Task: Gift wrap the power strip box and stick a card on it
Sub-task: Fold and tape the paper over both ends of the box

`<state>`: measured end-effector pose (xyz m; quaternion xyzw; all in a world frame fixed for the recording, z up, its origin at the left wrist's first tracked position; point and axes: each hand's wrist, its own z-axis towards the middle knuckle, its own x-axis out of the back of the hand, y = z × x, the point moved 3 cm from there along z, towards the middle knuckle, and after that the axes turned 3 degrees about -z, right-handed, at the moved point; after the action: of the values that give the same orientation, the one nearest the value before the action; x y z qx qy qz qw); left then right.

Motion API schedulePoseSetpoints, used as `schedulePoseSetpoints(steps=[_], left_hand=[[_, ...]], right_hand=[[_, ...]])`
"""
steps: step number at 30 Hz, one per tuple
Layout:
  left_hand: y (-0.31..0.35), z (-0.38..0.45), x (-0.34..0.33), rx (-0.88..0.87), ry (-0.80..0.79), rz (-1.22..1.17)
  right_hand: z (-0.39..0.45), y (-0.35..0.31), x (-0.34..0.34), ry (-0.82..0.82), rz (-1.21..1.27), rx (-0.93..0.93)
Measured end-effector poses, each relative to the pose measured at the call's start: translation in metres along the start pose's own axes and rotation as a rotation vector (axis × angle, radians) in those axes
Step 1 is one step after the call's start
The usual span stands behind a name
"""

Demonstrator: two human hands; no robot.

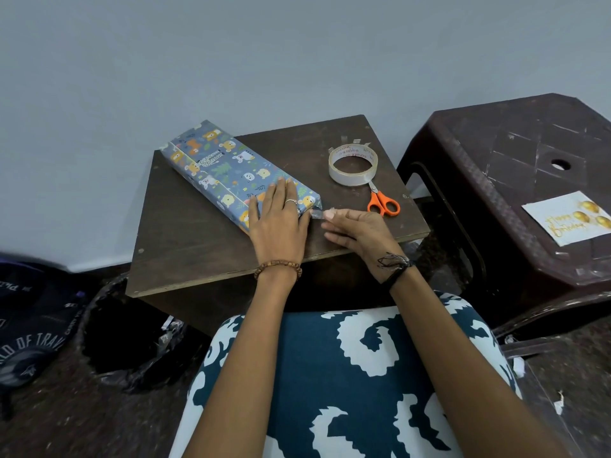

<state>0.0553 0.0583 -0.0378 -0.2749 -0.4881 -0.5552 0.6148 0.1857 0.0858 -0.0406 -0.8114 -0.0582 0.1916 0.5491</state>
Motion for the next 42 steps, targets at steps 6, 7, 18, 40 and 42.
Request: schedulePoseSetpoints(steps=[6, 7, 18, 40, 42], left_hand=[[-0.001, 0.0, -0.001, 0.0, 0.013, 0.003], [-0.001, 0.0, -0.002, -0.001, 0.026, 0.003], [0.0, 0.0, -0.001, -0.002, 0.046, -0.015], [-0.004, 0.001, -0.001, -0.02, -0.056, 0.026], [-0.004, 0.0, -0.002, -0.029, -0.02, 0.055]], right_hand=[[0.009, 0.006, -0.012, 0.087, -0.032, 0.041], [0.01, 0.007, -0.013, 0.121, -0.034, 0.051], [0.015, 0.019, -0.022, 0.412, -0.295, 0.139], [0.011, 0.017, -0.035, 0.697, -0.473, 0.293], [0.013, 0.017, -0.035, 0.697, -0.458, 0.293]])
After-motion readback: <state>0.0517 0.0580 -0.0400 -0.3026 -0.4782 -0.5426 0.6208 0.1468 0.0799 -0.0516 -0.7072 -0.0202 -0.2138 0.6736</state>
